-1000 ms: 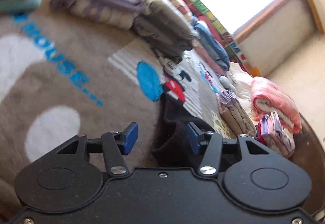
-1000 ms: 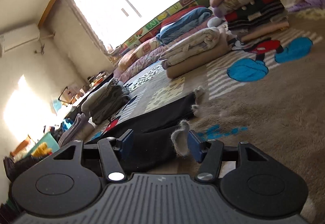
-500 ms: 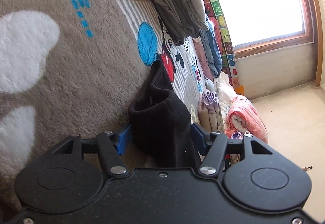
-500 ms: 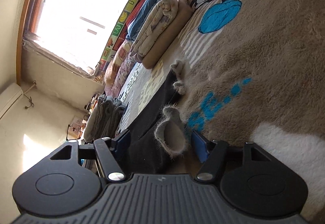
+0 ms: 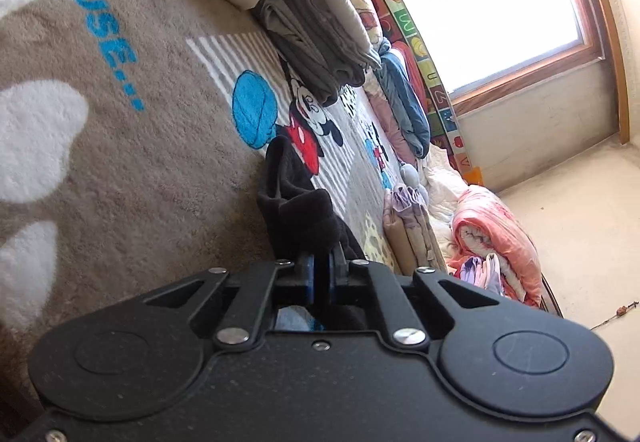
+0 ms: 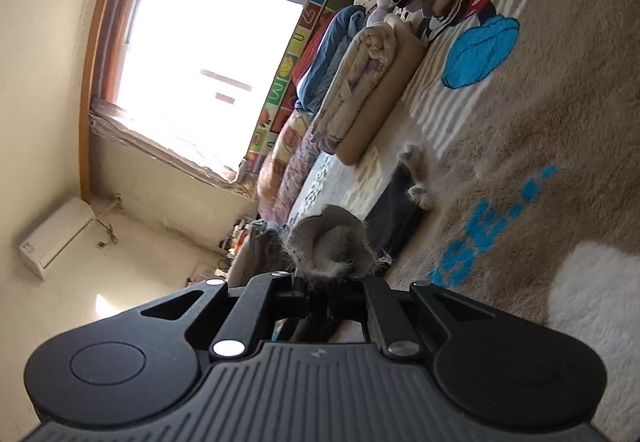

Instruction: Fold clothes

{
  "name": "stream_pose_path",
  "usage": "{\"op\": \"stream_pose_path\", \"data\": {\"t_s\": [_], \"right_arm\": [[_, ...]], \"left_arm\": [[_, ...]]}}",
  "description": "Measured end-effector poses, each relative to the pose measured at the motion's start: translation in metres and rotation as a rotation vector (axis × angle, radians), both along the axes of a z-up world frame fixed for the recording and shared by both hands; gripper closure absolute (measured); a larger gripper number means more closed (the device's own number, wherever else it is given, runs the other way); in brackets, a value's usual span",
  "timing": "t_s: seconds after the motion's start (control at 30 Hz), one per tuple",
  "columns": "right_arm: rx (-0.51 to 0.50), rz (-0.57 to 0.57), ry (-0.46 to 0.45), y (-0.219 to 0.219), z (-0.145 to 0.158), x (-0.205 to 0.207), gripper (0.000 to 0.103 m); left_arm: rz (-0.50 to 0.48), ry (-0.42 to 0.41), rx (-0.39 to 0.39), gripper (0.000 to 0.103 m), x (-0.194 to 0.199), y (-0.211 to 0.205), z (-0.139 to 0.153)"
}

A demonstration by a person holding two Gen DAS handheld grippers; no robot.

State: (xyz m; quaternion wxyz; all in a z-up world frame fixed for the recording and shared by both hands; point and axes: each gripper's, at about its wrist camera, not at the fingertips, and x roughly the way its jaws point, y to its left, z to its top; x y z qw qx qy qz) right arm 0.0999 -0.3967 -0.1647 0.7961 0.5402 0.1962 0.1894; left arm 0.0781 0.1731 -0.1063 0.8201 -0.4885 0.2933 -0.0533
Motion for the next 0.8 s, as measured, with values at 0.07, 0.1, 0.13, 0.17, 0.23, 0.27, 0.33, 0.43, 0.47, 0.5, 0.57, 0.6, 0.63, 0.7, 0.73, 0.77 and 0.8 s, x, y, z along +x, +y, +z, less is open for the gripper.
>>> {"op": "stream_pose_path", "data": {"t_s": [0.07, 0.1, 0.13, 0.17, 0.23, 0.27, 0.33, 0.43, 0.47, 0.5, 0.57, 0.6, 0.63, 0.7, 0.73, 0.77, 0.8], "right_arm": [[-0.058, 0.028, 0.097, -0.007, -0.007, -0.012, 0.093], [-0.108, 0.049, 0.176, -0.008, -0.015, -0.016, 0.090], [-0.137, 0.060, 0.234, -0.010, -0.022, -0.020, 0.089], [-0.136, 0.061, 0.241, -0.012, -0.024, -0.023, 0.088], [-0.131, 0.050, 0.214, -0.017, -0.021, -0.030, 0.073], [-0.131, 0.041, 0.199, -0.018, -0.019, -0.032, 0.062], [-0.120, 0.047, 0.182, -0.017, -0.017, -0.031, 0.055], [-0.209, 0.062, 0.174, -0.006, -0.012, -0.021, 0.052], [-0.233, 0.062, 0.172, -0.003, -0.011, -0.017, 0.052], [-0.239, 0.059, 0.168, -0.002, -0.012, -0.014, 0.052], [-0.220, 0.057, 0.156, -0.002, -0.016, -0.010, 0.052], [-0.201, 0.062, 0.149, -0.003, -0.018, -0.008, 0.052], [-0.203, 0.074, 0.144, -0.001, -0.020, -0.005, 0.058], [-0.305, 0.078, 0.136, 0.009, -0.015, -0.002, 0.078], [-0.363, 0.058, 0.114, 0.012, -0.009, -0.003, 0.084], [-0.414, 0.015, 0.057, 0.014, 0.002, -0.012, 0.086], [-0.465, -0.027, -0.013, 0.015, 0.016, -0.023, 0.086]], "left_arm": [[-0.047, 0.113, 0.023, 0.099, -0.003, 0.000, -0.017], [-0.077, 0.163, 0.038, 0.097, -0.004, 0.001, -0.026], [-0.080, 0.181, 0.035, 0.090, -0.006, 0.004, -0.031], [-0.064, 0.176, 0.017, 0.085, -0.010, 0.010, -0.033], [-0.044, 0.151, 0.004, 0.065, -0.012, 0.018, -0.029], [-0.038, 0.130, 0.025, 0.061, -0.011, 0.019, -0.023], [-0.038, 0.103, 0.078, 0.060, -0.007, 0.017, -0.014], [-0.045, 0.093, 0.159, 0.060, -0.001, 0.009, -0.012], [-0.053, 0.094, 0.166, 0.060, 0.001, 0.007, -0.014], [-0.066, 0.093, 0.164, 0.060, 0.003, 0.005, -0.017], [-0.087, 0.098, 0.170, 0.060, 0.006, 0.001, -0.023], [-0.098, 0.095, 0.197, 0.065, 0.008, -0.004, -0.022], [-0.105, 0.090, 0.235, 0.088, 0.010, -0.009, -0.021], [-0.106, 0.064, 0.281, 0.091, 0.010, -0.017, -0.017], [-0.104, 0.038, 0.284, 0.092, 0.008, -0.017, -0.013], [-0.107, 0.013, 0.284, 0.092, 0.005, -0.016, -0.009], [-0.110, 0.006, 0.293, 0.092, 0.003, -0.015, -0.007]]}}
